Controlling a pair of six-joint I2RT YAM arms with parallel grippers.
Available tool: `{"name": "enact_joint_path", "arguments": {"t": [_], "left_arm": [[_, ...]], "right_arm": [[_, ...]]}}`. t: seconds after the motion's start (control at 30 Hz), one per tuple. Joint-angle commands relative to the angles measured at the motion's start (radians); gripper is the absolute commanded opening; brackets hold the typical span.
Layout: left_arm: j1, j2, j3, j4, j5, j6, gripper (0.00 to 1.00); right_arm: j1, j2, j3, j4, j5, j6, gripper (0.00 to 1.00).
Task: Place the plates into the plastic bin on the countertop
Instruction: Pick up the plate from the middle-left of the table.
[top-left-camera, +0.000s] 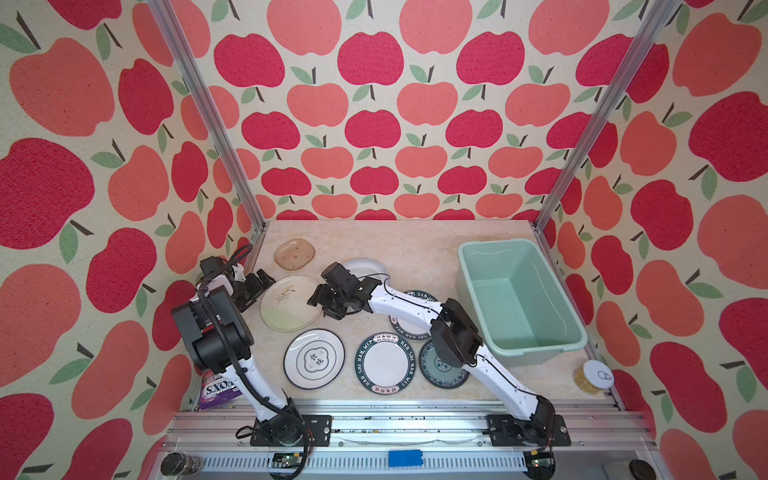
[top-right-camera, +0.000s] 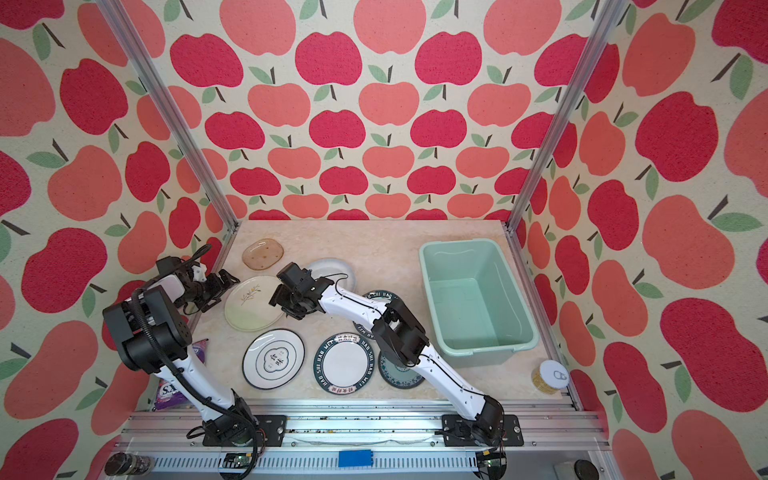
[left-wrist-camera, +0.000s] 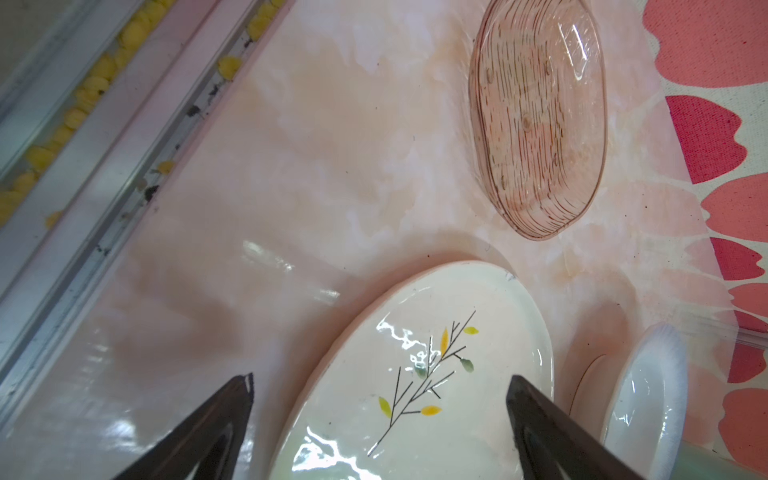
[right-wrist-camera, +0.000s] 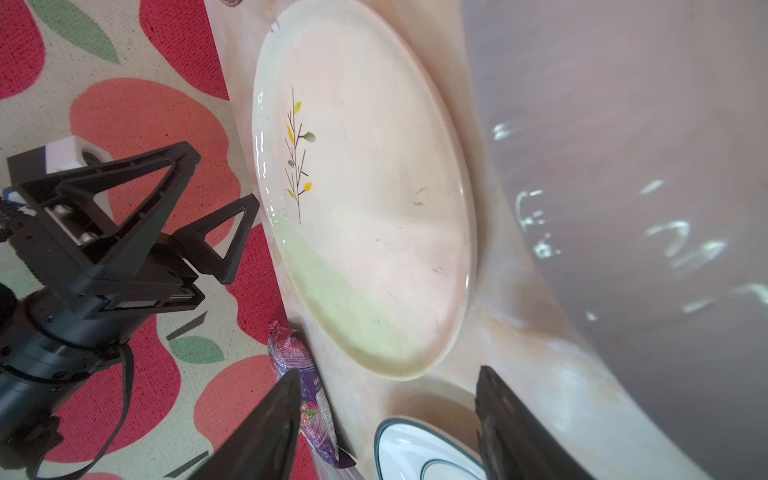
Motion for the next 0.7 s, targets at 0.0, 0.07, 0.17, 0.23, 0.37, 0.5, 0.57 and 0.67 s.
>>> {"name": "enact_joint_path", "arguments": {"t": [0.0, 0.07, 0.17, 0.23, 0.37, 0.5, 0.57, 0.67], "left_arm": [[-0.004, 0.021, 0.037, -0.017, -0.031, 0.038, 0.98], [-0.01, 0.039, 0.046, -0.021, -0.037, 0.04, 0.98], [-0.043, 0.08, 0.068, -0.054, -0.051, 0.074, 0.98], [-0.07, 0.103, 0.082, -0.074, -0.066, 0.096, 0.98], [-0.109, 0.132, 0.1, -0.094, -0.083, 0.112, 0.98], [-0.121, 0.154, 0.104, -0.121, -0.089, 0.121, 0.97], [-0.121, 0.151, 0.092, -0.126, -0.088, 0.123, 0.97], [-0.112, 0.145, 0.075, -0.127, -0.059, 0.128, 0.96]], "right_arm": [[-0.002, 0.037, 0.028, -0.035, -0.002, 0.044, 0.68], [-0.001, 0.05, 0.046, -0.044, -0.005, 0.054, 0.68], [-0.001, 0.08, 0.087, -0.074, -0.017, 0.069, 0.68], [-0.003, 0.089, 0.1, -0.087, -0.022, 0.075, 0.68], [-0.004, 0.089, 0.101, -0.093, -0.022, 0.073, 0.68], [-0.007, 0.109, 0.118, -0.089, -0.046, 0.086, 0.68], [-0.009, 0.132, 0.143, -0.092, -0.063, 0.091, 0.68], [-0.009, 0.159, 0.185, -0.092, -0.079, 0.093, 0.68]]}}
